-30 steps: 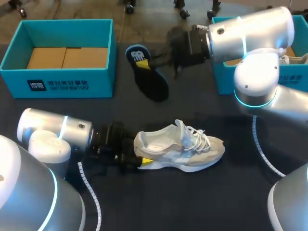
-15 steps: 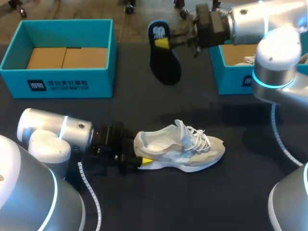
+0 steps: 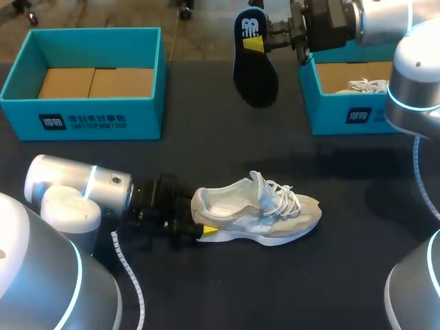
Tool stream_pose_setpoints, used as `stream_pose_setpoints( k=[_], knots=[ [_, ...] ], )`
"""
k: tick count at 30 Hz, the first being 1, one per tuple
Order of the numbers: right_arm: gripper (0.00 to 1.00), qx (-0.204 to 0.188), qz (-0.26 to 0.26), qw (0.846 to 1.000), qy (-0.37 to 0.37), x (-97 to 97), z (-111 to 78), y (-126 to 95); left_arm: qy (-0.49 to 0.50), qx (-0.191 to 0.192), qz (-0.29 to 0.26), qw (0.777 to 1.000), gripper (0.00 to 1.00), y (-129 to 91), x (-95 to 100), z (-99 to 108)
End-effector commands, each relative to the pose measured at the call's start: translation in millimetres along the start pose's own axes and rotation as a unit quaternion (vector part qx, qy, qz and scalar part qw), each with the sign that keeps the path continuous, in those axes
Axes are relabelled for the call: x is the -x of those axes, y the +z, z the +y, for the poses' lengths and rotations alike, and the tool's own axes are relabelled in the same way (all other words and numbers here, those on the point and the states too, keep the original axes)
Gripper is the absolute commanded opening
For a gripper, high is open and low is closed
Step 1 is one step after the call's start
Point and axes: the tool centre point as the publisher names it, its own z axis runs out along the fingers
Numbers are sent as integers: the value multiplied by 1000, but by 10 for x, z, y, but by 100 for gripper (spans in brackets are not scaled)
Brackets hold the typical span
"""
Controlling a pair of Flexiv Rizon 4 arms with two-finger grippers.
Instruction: Take the shoe out of the shoebox, open the shoe tongue, remove and reinsert the insole, then place the shoe into the shoebox
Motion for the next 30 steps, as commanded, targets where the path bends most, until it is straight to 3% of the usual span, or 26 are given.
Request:
stream_pose_setpoints(
  k=[1, 12, 16, 18, 24, 28, 30],
  knots=[
    [0, 0, -1, 1000, 0, -2, 0, 14, 0, 2, 1, 1000, 0, 9, 1, -5],
    [0, 10, -2, 1000, 7, 9, 5, -26, 0, 2, 1, 1000, 0, 9, 1, -5],
    [0, 27, -4, 999, 25, 63, 145, -132, 0, 2, 1, 1000, 0, 9, 1, -5],
    [0, 12, 11, 999, 42, 74, 191, -137, 0, 2, 1, 1000, 0, 9, 1, -5],
    [0, 30, 40, 995, 88, 119, 580, -154, 0, 2, 1, 1000, 0, 9, 1, -5],
    [0, 69, 35, 990, 118, 105, 805, -122, 0, 2, 1, 1000, 0, 9, 1, -5],
    [0, 58, 45, 989, 128, 85, 920, -106, 0, 2, 1, 1000, 0, 9, 1, -5]
  ],
)
